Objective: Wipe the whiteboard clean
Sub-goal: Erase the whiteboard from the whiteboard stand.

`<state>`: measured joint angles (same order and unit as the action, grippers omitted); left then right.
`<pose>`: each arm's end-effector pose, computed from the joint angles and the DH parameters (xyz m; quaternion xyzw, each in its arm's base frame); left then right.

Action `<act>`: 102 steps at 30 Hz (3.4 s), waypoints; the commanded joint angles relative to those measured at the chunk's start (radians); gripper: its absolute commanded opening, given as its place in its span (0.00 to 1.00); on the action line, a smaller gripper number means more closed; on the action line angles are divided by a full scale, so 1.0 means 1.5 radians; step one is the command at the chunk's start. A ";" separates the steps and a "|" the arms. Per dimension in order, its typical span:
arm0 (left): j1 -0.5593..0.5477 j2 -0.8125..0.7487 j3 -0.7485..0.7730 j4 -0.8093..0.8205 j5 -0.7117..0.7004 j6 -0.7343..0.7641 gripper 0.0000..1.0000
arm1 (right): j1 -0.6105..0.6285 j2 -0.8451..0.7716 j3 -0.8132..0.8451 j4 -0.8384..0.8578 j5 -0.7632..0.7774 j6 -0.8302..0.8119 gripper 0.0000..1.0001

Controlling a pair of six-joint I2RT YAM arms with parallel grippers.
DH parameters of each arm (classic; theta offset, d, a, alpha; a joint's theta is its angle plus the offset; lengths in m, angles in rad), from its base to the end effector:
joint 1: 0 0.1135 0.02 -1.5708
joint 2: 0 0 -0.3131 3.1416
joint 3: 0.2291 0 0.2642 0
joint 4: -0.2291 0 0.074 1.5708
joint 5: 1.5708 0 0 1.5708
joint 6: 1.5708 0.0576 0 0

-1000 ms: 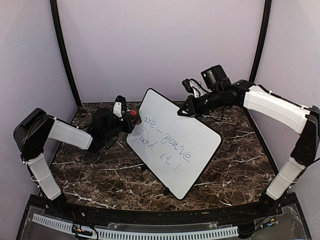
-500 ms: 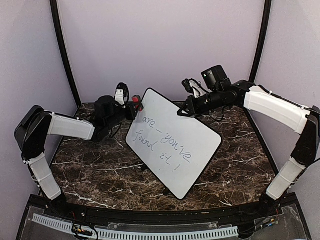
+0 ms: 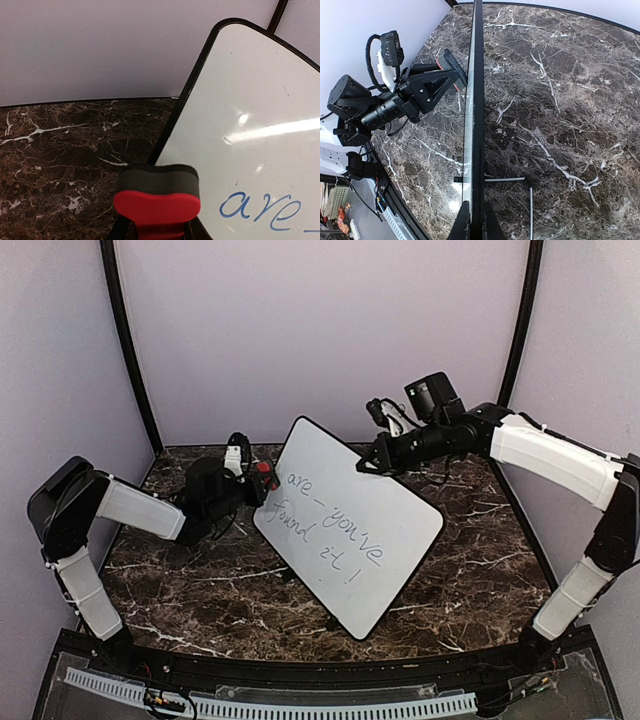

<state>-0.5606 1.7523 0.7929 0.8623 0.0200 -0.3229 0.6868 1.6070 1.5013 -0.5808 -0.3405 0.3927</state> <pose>0.3418 -0.2159 0.2325 0.0945 0.7345 -0.2940 0.6043 0.2915 0.2639 0.3776 -0.2022 0.8705 0.3481 0.2831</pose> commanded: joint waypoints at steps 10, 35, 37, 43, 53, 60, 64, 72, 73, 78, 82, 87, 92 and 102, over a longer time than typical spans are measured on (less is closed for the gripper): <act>-0.015 -0.021 0.056 -0.056 0.005 0.017 0.02 | 0.022 -0.018 -0.081 0.078 -0.005 -0.178 0.00; -0.046 -0.033 0.142 -0.133 -0.043 0.047 0.02 | 0.021 -0.047 -0.155 0.185 -0.038 -0.131 0.00; -0.055 -0.035 0.141 -0.128 -0.046 0.063 0.02 | 0.022 -0.046 -0.154 0.185 -0.039 -0.125 0.00; -0.078 -0.037 0.092 -0.084 -0.029 0.063 0.02 | 0.021 -0.029 -0.133 0.173 -0.042 -0.114 0.00; -0.088 -0.017 0.021 -0.043 -0.039 0.042 0.02 | 0.018 -0.015 -0.118 0.166 -0.047 -0.124 0.00; -0.090 -0.017 -0.027 -0.002 -0.045 0.023 0.02 | 0.015 -0.024 -0.139 0.183 -0.058 -0.123 0.00; -0.090 -0.017 0.018 -0.007 -0.047 0.043 0.02 | 0.014 -0.026 -0.142 0.185 -0.060 -0.125 0.00; -0.090 -0.014 0.098 -0.040 -0.040 0.074 0.02 | 0.010 -0.027 -0.149 0.188 -0.056 -0.127 0.00; -0.090 -0.014 0.095 -0.039 -0.040 0.072 0.02 | 0.010 -0.027 -0.149 0.188 -0.057 -0.127 0.00; -0.092 -0.015 0.031 -0.002 -0.028 0.034 0.02 | 0.009 -0.030 -0.154 0.193 -0.060 -0.125 0.00; -0.108 -0.011 -0.016 0.016 -0.036 0.016 0.02 | 0.008 -0.029 -0.155 0.194 -0.061 -0.125 0.00; -0.120 -0.001 -0.021 0.022 -0.056 0.017 0.02 | 0.008 -0.028 -0.157 0.195 -0.061 -0.125 0.00; -0.120 0.000 0.029 0.007 -0.061 0.029 0.02 | 0.008 -0.030 -0.160 0.195 -0.057 -0.127 0.00; -0.121 0.011 0.065 -0.004 -0.041 0.017 0.01 | 0.006 -0.030 -0.165 0.195 -0.055 -0.130 0.00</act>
<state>-0.7300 1.7466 0.9089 0.8719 -0.0681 -0.2813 0.6399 1.5257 1.3151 -0.3790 -0.4030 0.3752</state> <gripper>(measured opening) 0.252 0.039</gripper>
